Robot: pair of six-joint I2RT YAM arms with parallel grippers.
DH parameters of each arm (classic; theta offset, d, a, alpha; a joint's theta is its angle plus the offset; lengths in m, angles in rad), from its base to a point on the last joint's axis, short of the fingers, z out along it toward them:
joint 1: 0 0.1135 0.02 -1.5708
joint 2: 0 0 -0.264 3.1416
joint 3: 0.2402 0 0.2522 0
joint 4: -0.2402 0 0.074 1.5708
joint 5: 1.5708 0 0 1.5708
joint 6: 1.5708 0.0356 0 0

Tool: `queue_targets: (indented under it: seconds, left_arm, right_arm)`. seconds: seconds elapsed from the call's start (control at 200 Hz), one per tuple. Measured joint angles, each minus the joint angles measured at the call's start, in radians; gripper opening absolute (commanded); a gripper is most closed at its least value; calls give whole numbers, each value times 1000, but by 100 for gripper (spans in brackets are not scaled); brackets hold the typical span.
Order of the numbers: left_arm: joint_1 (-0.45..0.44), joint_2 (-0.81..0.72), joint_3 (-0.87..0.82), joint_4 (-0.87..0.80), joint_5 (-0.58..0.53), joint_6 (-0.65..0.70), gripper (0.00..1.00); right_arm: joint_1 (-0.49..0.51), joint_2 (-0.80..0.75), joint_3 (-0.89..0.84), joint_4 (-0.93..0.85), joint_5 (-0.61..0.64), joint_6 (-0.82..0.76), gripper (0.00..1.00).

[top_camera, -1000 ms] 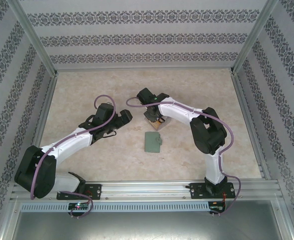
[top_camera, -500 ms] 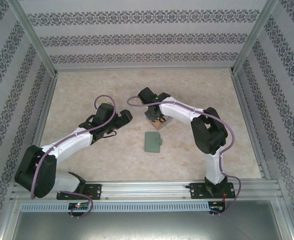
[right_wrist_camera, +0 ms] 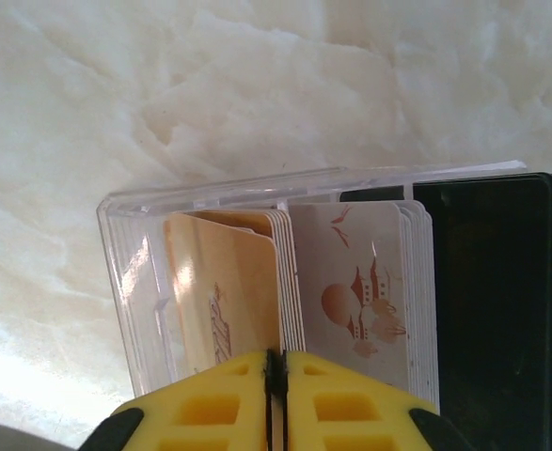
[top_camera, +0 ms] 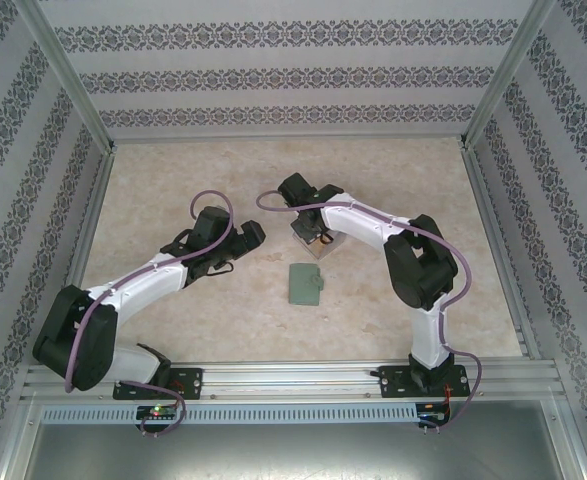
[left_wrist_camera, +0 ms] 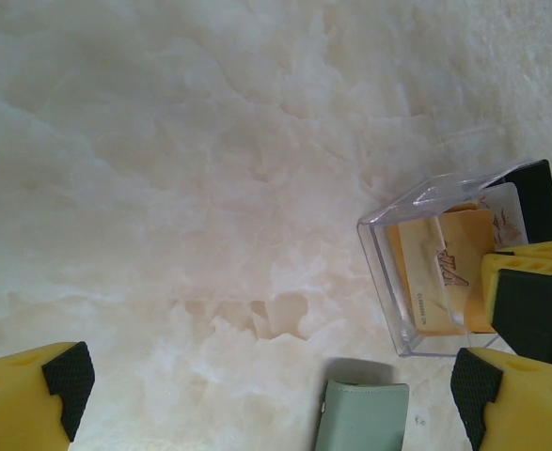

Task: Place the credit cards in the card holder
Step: Pick up the credit card from the storage box.

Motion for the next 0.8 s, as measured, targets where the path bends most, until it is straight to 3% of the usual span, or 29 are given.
queue_targets:
  seconds: [0.28,0.799]
  left_arm:
    - [-4,14,14,0,8,0,99]
    - [-11,71,63,1,60,1,99]
  right_arm:
    - [-10,-28,0,0,-8,1,11]
    - [-103,-106,-26,3,-243,108,4]
